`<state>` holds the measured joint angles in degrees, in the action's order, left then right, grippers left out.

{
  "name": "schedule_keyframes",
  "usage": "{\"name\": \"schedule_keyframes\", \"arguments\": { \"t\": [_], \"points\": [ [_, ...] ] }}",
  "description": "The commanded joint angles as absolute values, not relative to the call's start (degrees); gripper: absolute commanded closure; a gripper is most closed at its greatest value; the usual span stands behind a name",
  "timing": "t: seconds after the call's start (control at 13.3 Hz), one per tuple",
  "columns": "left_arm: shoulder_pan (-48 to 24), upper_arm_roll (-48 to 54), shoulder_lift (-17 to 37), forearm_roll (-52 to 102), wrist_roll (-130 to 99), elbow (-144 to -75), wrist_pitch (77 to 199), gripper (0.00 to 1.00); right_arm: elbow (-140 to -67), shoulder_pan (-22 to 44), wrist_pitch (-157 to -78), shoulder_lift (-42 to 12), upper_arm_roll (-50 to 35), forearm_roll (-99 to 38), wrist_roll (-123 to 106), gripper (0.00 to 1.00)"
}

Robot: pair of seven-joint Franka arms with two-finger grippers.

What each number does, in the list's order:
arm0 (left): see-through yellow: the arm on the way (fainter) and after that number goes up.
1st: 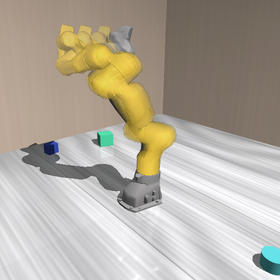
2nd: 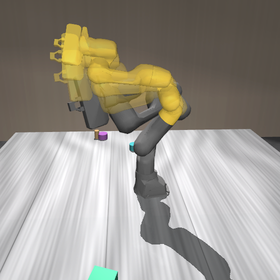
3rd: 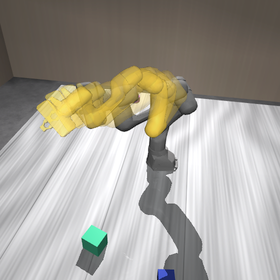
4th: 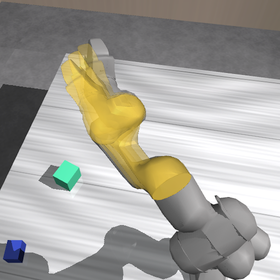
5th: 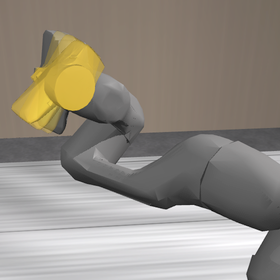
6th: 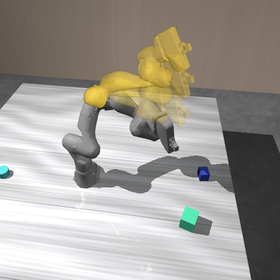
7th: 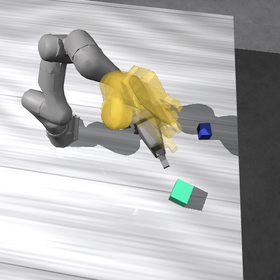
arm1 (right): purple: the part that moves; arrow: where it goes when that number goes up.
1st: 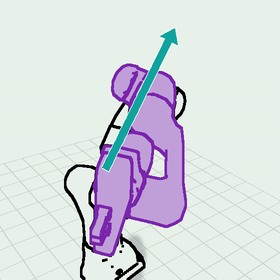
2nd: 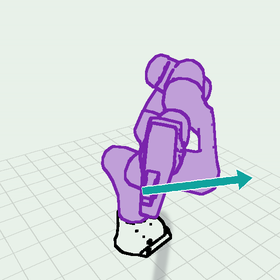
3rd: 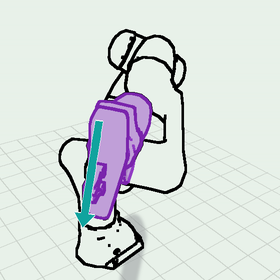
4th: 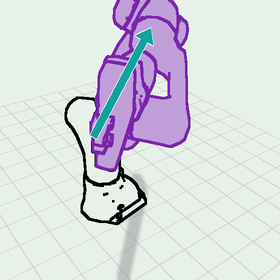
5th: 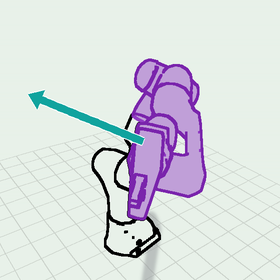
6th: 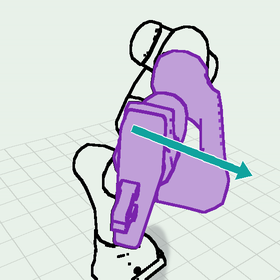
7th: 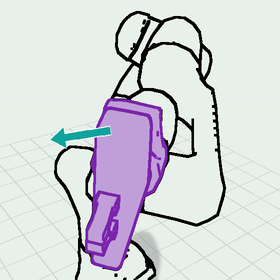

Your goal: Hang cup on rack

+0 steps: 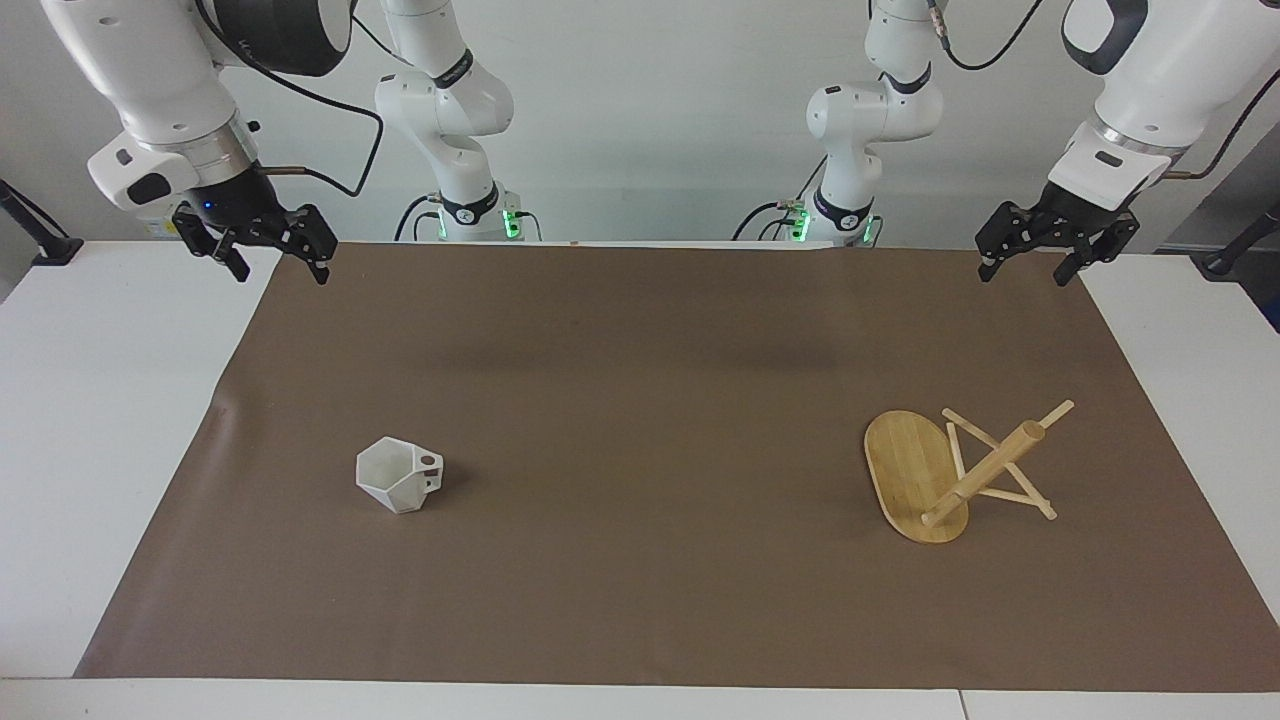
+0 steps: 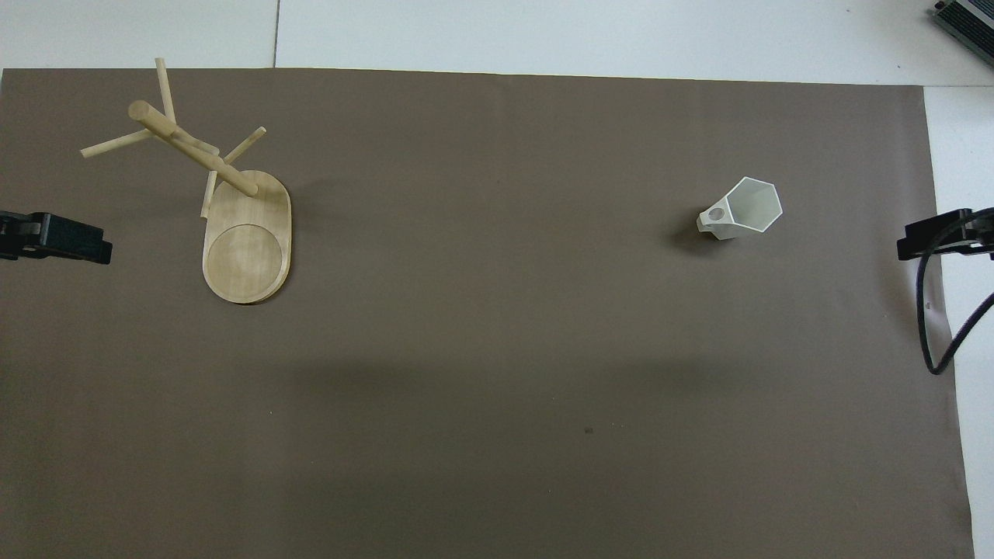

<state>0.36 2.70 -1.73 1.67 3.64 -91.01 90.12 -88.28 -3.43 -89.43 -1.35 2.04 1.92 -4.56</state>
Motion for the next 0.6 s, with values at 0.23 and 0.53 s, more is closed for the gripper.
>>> {"name": "schedule_keyframes", "arguments": {
  "t": [0.23, 0.53],
  "points": [
    [1.05, 3.08, -3.34, 0.97, 4.57, -92.81, 90.35, 0.0, -91.66, -3.78, -91.14, 0.79, 1.67, 2.29, -3.87, 0.0],
    [1.05, 3.08, -3.34, 0.97, 4.57, -92.81, 90.35, 0.0, -97.2, -3.78, -101.67, 2.02, 1.67, 2.2, -4.04, 0.0]
  ]
}}
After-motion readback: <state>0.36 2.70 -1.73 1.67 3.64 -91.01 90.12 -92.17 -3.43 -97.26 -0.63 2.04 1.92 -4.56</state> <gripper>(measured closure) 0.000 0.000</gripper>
